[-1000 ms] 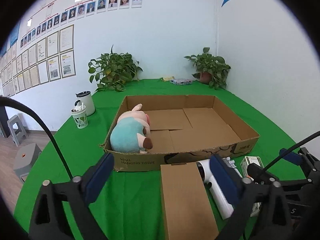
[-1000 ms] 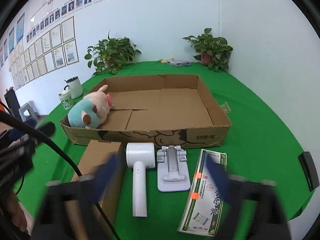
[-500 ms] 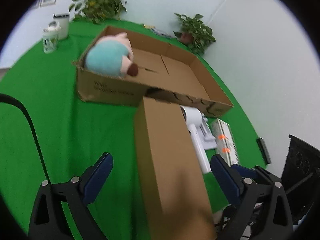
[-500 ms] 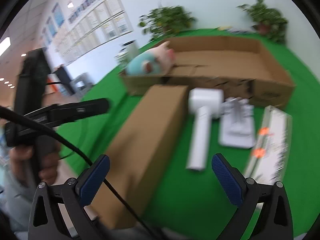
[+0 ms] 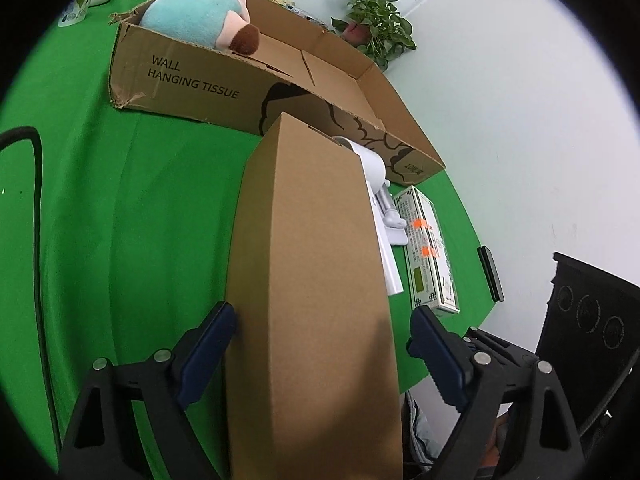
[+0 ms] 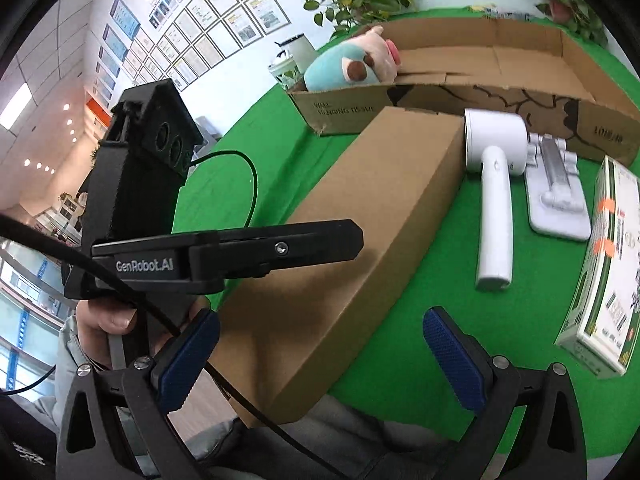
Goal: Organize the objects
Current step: 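Move the left tool to the long brown cardboard box, then grasp the long brown box with the left tool and lift it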
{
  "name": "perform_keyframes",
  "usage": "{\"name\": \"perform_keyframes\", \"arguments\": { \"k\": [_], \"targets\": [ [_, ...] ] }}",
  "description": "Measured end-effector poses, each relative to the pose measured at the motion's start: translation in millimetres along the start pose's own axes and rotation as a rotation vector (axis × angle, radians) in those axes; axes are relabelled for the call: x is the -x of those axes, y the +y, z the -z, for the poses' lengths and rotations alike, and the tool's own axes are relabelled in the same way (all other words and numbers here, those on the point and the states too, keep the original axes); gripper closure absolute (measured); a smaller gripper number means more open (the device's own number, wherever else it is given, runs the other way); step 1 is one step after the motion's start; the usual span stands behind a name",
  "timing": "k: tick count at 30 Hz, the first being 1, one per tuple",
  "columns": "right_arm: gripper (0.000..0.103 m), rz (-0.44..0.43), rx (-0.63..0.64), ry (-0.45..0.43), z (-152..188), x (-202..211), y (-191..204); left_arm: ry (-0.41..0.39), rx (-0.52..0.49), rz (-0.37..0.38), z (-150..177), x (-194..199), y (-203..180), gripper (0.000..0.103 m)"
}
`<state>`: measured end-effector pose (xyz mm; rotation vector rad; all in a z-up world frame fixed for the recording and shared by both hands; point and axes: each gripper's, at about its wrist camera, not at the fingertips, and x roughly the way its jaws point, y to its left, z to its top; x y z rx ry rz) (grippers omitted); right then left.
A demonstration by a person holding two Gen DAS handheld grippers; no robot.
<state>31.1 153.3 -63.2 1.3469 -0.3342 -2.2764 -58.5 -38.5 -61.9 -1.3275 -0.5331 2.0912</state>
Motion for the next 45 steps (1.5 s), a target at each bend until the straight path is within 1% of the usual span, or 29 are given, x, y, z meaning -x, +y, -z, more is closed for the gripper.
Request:
{"name": "perform_keyframes", "arguments": {
  "k": [3, 7, 11, 16, 18, 21, 26, 27, 29, 31, 33, 36, 38, 42, 45],
  "targets": [
    [0.001, -0.020, -0.006, 0.036, 5, 4, -2, 0.013, 0.013, 0.005, 8, 0, -4, 0.014],
    [0.001, 0.011, 0.021, 0.045, 17, 18, -5, 0.034, 0.062, -0.028, 19, -8, -6, 0.014],
    [0.001, 0.035, 0.024, 0.051, 25, 28, -9, 0.039, 0.116, -0.055, 21, -22, -5, 0.014],
    [0.001, -0.001, 0.089, 0.058, 32, 36, 16, 0.059, 0.127, -0.038, 22, -30, -10, 0.014],
    [0.001, -0.001, 0.115, 0.060, 37, 38, 27, 0.064, 0.129, -0.022, 26, -30, -12, 0.014],
    [0.001, 0.058, 0.117, 0.075, 46, 35, 32, 0.072, 0.136, 0.005, 30, -31, -14, 0.014],
    [0.000, 0.233, 0.090, 0.086, 50, 17, 26, 0.069, 0.140, 0.017, 37, -33, -16, 0.014],
    [0.001, 0.245, 0.084, 0.078, 50, 15, 24, 0.069, 0.141, 0.019, 37, -33, -15, 0.014],
    [0.001, 0.241, 0.057, 0.064, 49, 14, 21, 0.067, 0.141, 0.017, 38, -33, -16, 0.014],
    [0.001, 0.258, 0.052, 0.043, 47, 15, 20, 0.068, 0.136, 0.008, 37, -33, -17, 0.014],
    [0.002, 0.253, 0.052, 0.042, 46, 14, 20, 0.064, 0.140, 0.012, 38, -33, -17, 0.014],
    [0.005, 0.234, 0.051, 0.083, 44, 2, 18, 0.055, 0.152, 0.026, 38, -32, -15, 0.014],
    [0.005, 0.230, 0.057, 0.109, 44, -8, 18, 0.056, 0.141, 0.028, 38, -32, -16, 0.014],
    [0.008, 0.238, 0.061, 0.079, 40, -7, 15, 0.057, 0.167, 0.058, 38, -31, -11, 0.014],
    [0.009, 0.220, 0.056, 0.064, 35, -5, 12, 0.065, 0.157, 0.037, 36, -31, -12, 0.014]
  ]
}}
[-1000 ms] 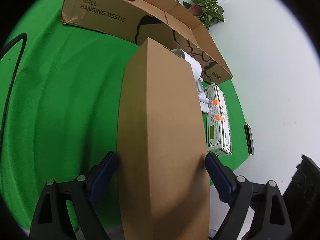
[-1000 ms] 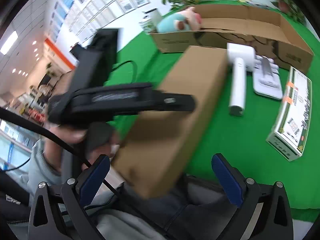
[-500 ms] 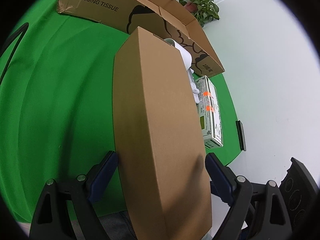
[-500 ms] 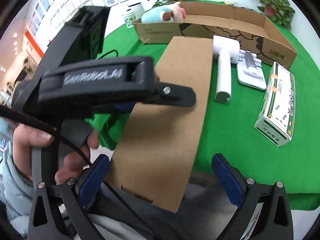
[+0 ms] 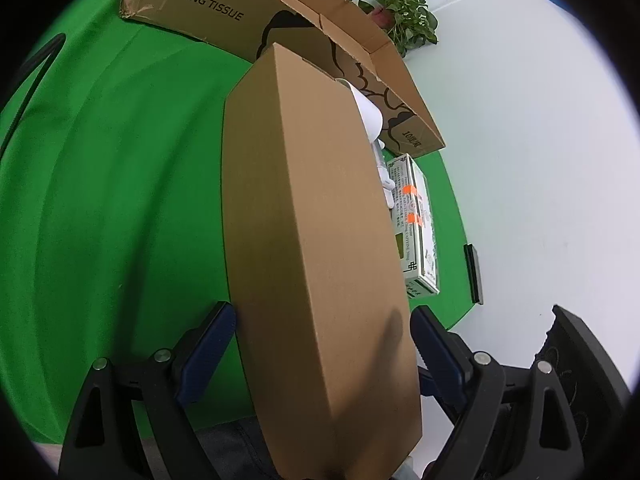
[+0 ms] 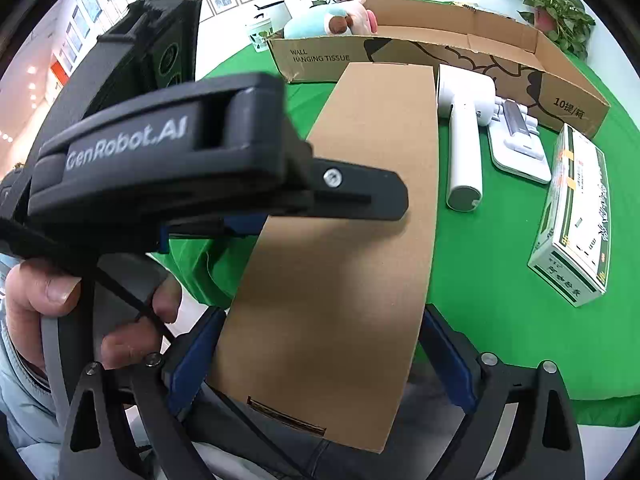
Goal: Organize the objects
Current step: 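Grasp the long brown box with the left tool and lift it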
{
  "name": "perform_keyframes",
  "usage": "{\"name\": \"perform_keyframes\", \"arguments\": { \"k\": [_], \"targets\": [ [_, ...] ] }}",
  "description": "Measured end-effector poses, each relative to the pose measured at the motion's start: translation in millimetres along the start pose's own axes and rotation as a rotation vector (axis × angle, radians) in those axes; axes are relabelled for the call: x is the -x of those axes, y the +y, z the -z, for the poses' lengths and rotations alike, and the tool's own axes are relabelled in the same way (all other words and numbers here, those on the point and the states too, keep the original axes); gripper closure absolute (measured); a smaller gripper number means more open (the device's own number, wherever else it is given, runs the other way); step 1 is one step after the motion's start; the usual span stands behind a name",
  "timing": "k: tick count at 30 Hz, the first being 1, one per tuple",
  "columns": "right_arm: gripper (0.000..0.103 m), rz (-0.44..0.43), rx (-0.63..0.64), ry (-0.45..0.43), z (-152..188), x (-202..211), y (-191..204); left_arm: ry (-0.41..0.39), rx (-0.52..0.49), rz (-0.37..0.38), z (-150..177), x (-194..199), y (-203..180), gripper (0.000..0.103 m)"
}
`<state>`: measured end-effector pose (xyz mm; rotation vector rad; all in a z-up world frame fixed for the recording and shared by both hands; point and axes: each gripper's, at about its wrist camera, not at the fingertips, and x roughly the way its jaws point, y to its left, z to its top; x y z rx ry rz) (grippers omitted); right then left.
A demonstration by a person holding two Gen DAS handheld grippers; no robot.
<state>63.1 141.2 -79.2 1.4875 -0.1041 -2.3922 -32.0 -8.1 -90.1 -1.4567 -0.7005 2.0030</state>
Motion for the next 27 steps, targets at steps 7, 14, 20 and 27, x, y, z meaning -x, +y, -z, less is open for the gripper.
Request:
{"name": "perform_keyframes", "arguments": {
  "k": [7, 14, 20, 27],
  "targets": [
    [0.010, -0.258, -0.058, -0.038, -19, 3, -5, -0.047, 0.049, -0.022, -11, 18, 16, 0.014],
    [0.014, -0.477, -0.129, -0.006, -40, -19, -11, -0.133, 0.085, -0.060, -18, 47, 30, 0.038],
    [0.013, -0.507, -0.153, -0.008, -47, -17, -15, -0.163, 0.089, -0.064, -21, 57, 22, 0.042],
    [0.010, -0.398, -0.111, -0.080, -53, 10, -19, -0.202, 0.021, -0.109, -24, 77, -7, 0.044]
  ]
}}
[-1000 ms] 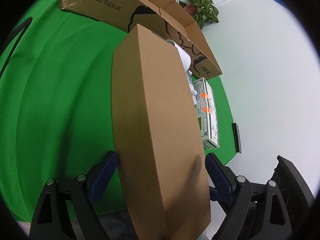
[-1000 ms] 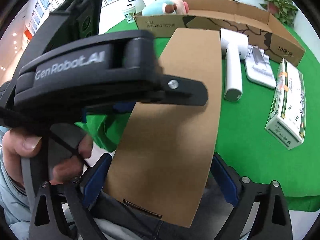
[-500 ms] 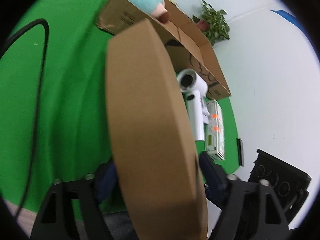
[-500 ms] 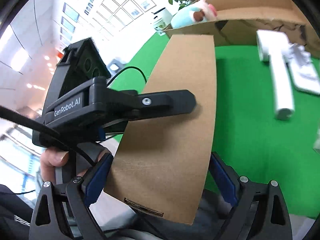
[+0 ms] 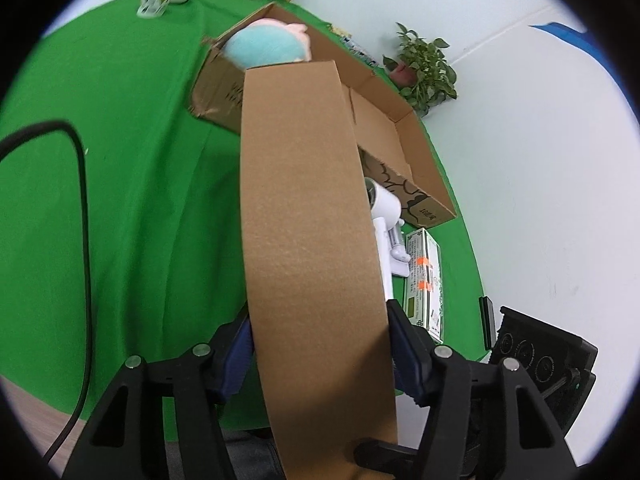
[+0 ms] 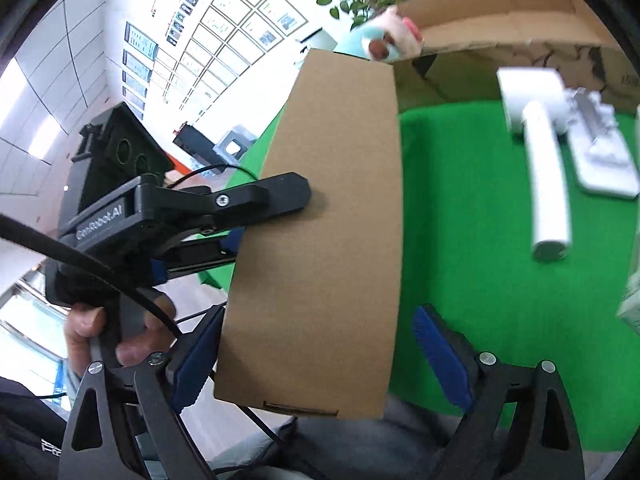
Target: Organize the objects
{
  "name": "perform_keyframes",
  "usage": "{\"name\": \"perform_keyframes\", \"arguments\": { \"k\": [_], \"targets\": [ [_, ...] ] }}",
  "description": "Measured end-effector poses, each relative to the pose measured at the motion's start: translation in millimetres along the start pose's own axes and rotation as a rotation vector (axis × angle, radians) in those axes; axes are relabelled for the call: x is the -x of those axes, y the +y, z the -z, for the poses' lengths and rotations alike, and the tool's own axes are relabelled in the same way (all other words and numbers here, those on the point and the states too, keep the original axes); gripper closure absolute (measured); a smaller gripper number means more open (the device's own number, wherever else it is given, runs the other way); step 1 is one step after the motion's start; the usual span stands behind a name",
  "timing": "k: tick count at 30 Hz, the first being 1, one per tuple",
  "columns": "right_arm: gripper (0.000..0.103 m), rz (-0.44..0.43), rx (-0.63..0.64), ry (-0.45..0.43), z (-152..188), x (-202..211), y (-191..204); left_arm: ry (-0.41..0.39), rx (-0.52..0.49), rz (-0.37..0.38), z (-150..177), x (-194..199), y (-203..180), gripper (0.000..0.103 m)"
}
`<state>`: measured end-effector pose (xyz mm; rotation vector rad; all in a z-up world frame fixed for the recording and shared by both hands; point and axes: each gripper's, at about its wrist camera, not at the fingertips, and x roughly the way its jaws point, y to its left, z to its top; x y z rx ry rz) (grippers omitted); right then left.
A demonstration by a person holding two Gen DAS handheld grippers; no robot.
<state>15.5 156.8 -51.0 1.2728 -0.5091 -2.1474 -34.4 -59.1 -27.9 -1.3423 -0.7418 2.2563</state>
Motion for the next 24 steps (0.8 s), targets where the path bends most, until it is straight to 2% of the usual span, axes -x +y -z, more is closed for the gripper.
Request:
{"name": "perform_keyframes", "arguments": {
  "k": [2, 7, 10, 13, 17, 20, 22, 24],
  "targets": [
    [0.010, 0.046, 0.013, -0.024, -2, 8, 1, -0.004, -0.021, 0.010, 4, 9, -3, 0.057],
    [0.010, 0.075, -0.001, -0.049, -5, 23, -7, 0.009, -0.056, 0.020, 1, 0, -13, 0.058],
    [0.010, 0.091, -0.003, -0.053, -2, 31, -7, 0.028, -0.075, 0.048, 7, 1, -16, 0.062],
    [0.010, 0.111, 0.011, -0.051, 12, 36, -10, 0.036, -0.116, 0.070, 8, -3, -30, 0.062],
    [0.010, 0.128, 0.037, -0.068, 3, 34, -6, 0.089, -0.165, 0.112, 5, -20, -50, 0.063],
    [0.010, 0.164, 0.027, -0.085, 0, 35, -15, 0.074, -0.202, 0.097, 1, -20, -58, 0.062],
    [0.015, 0.205, 0.007, -0.082, 3, 36, -23, 0.034, -0.224, 0.073, 0, -11, -60, 0.062],
    [0.036, 0.251, 0.003, -0.068, 2, 30, -28, -0.005, -0.236, 0.035, 4, 2, -58, 0.060]
  ]
}}
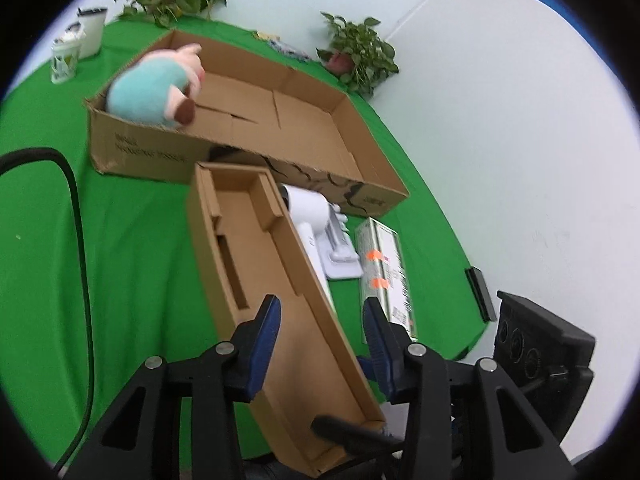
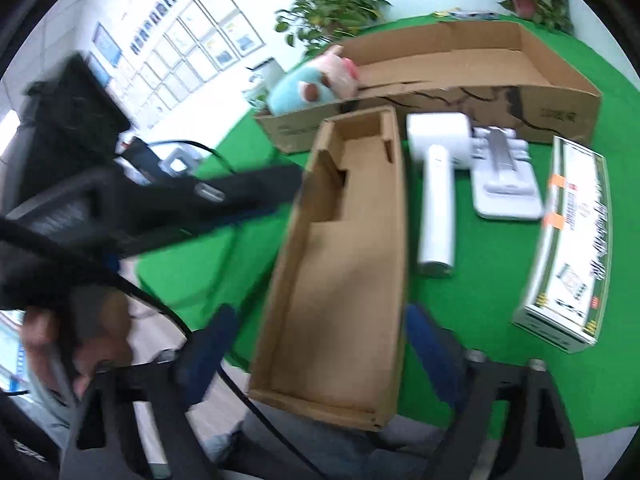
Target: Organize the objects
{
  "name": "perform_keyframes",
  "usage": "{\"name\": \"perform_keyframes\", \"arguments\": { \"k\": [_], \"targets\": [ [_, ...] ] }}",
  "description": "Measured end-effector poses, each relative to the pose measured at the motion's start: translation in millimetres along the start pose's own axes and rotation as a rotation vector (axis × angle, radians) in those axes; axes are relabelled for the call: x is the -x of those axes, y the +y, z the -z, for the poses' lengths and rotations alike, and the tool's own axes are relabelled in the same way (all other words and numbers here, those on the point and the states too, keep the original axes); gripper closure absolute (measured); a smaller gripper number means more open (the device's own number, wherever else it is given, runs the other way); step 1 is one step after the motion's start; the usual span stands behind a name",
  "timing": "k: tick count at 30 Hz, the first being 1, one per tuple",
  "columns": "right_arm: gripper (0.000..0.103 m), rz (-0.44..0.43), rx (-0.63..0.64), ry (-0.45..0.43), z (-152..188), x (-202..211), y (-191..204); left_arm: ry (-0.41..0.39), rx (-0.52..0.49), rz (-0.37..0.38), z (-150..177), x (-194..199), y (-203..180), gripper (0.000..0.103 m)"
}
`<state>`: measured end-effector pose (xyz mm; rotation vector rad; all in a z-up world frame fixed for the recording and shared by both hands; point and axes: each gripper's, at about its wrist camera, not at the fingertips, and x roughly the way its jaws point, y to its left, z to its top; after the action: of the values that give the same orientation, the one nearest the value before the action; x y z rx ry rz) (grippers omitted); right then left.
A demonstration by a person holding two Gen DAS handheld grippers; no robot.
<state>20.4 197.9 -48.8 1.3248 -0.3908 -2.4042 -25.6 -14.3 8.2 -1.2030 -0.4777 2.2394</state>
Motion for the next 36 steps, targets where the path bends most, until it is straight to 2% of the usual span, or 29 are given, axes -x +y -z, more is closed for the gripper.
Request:
{"name": "perform_keyframes", "arguments": {
  "k": [1, 3, 5, 10, 13, 14, 16, 19, 22, 24, 30, 33, 36],
  "targets": [
    [0.041, 0.024, 0.003, 0.003, 2, -1, -1, -0.005, -0.003, -0.023, 1, 1, 3, 0.060],
    [0.059, 0.088, 0.024, 0.003, 5, -4, -2, 0.017, 0.000, -0.073, 0, -7, 10, 0.060],
    [0.072, 0.125, 0.035, 0.006, 5, -9, -2, 0.045, 0.010, -0.108, 5, -13, 17, 0.060],
    [0.072, 0.139, 0.086, 0.011, 0, -21, 7, 0.048, 0.074, -0.161, 11, -22, 43, 0.062],
    [0.072, 0.090, 0.127, 0.029, -6, -38, 14, 0.069, 0.043, -0.183, 16, -22, 45, 0.076],
    [0.071, 0.102, 0.136, 0.022, -5, -39, 17, 0.078, 0.028, -0.199, 19, -22, 45, 0.083],
    [0.071, 0.137, 0.147, 0.003, -5, -39, 18, 0.096, 0.020, -0.209, 24, -20, 46, 0.089],
    [0.071, 0.212, 0.132, -0.021, -10, -37, 15, 0.098, 0.026, -0.198, 27, -18, 49, 0.089],
    [0.071, 0.246, 0.113, -0.027, -17, -41, 16, 0.099, 0.012, -0.221, 23, -21, 47, 0.089],
    [0.076, 0.264, 0.109, -0.030, -22, -44, 19, 0.093, 0.012, -0.228, 16, -25, 49, 0.088],
    [0.078, 0.249, 0.073, -0.032, -30, -48, 18, 0.084, -0.035, -0.228, -3, -45, 54, 0.080],
    [0.082, 0.237, 0.056, -0.036, -33, -51, 15, 0.062, -0.048, -0.233, 0, -44, 53, 0.080],
    [0.082, 0.244, 0.060, -0.042, -31, -51, 17, 0.050, -0.044, -0.234, 8, -37, 52, 0.086]
  ]
}}
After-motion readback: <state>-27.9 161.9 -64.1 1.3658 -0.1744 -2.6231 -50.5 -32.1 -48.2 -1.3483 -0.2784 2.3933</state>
